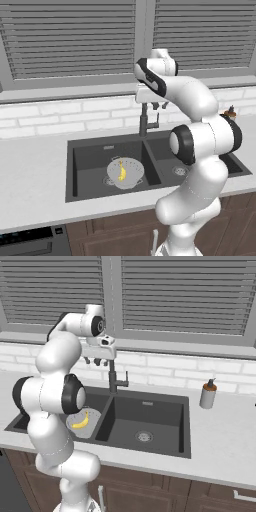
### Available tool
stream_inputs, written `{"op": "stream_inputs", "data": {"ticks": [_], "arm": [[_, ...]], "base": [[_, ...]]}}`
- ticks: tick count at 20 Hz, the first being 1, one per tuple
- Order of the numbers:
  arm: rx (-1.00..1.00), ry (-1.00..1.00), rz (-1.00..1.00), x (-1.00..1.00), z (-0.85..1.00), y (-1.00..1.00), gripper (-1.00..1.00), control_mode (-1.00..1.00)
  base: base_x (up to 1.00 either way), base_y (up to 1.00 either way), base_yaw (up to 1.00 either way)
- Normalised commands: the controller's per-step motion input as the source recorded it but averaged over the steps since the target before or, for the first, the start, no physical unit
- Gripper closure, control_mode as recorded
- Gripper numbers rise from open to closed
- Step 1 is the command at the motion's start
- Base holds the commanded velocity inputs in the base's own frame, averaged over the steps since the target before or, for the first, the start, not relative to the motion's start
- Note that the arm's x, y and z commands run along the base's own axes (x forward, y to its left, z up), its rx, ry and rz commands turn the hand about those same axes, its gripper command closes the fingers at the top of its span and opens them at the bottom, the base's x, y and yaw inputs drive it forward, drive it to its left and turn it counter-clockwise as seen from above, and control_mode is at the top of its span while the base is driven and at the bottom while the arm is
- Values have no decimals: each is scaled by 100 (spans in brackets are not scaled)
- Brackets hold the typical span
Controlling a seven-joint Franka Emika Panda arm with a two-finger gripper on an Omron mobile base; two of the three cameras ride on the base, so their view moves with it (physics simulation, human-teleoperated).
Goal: Put the colander in the sink, put the banana in the colander, and turn on the sink faucet and pour water over the colander.
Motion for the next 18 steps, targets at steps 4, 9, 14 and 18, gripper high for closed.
{"op": "stream_inputs", "data": {"ticks": [4,9,14,18], "arm": [[0,0,0,0,-33,47,-100,-100],[0,0,0,0,-38,56,-100,-100],[0,0,0,0,-41,60,-100,-100],[0,0,0,4,-42,59,-100,-100]], "base": [[0,0,0],[0,0,0],[0,0,0],[0,0,0]]}}
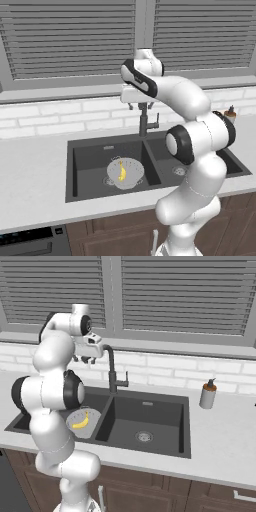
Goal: Put the colander in the sink, put the banana in the colander, and turn on the sink faucet and pour water over the colander.
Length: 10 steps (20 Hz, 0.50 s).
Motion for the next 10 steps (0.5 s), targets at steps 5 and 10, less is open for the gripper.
{"op": "stream_inputs", "data": {"ticks": [5,10], "arm": [[0,0,0,7,-40,55,-100,-100],[0,0,0,11,-34,47,-100,-100]], "base": [[0,0,0],[0,0,0]]}}
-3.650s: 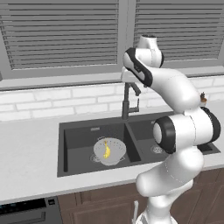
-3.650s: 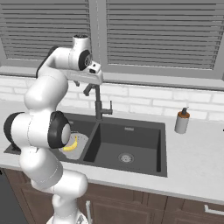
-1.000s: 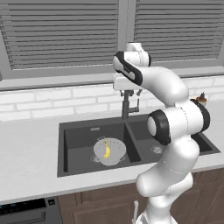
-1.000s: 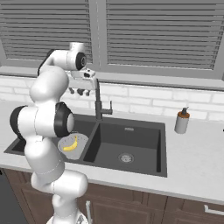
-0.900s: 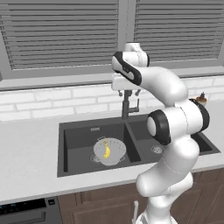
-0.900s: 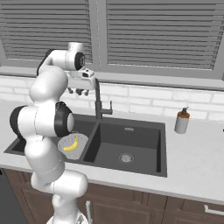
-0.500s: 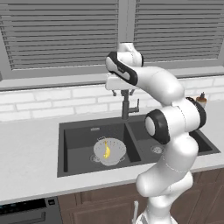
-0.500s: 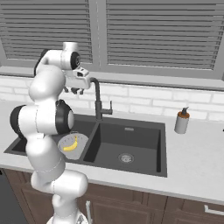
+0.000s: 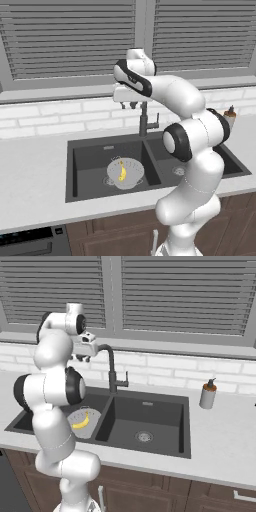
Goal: Put the colander in the sink, put the banana in the colander, and turn on the sink faucet and pour water over the colander.
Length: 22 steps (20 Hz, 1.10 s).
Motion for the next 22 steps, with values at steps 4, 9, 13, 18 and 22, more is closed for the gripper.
{"op": "stream_inputs", "data": {"ticks": [4,9,13,18,22], "arm": [[0,0,0,10,-33,46,-100,-100],[0,0,0,1,-10,17,-100,-100],[0,0,0,-8,19,-9,-100,-100],[0,0,0,-8,33,-8,-100,-100],[0,0,0,-20,31,-7,-100,-100]], "base": [[0,0,0],[0,0,0],[0,0,0],[0,0,0],[0,0,0]]}}
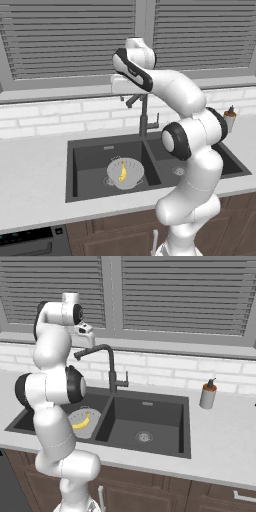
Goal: Put the colander in the sink, put the banana in the colander, and turn on the sink faucet and pour water over the colander.
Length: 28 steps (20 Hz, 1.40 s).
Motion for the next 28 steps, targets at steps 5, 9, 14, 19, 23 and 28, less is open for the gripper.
{"op": "stream_inputs", "data": {"ticks": [5,9,14,19,23,28], "arm": [[0,0,0,-30,36,-31,-100,-100],[0,0,0,-44,32,-76,-100,-100],[0,0,0,-53,23,-90,-100,-100],[0,-3,0,-64,3,-100,-100,-100],[1,-8,4,-68,-4,-100,-100,-100],[3,-17,15,-47,-32,-82,-100,-100]], "base": [[0,0,0],[0,0,0],[0,0,0],[0,0,0],[0,0,0],[0,0,0]]}}
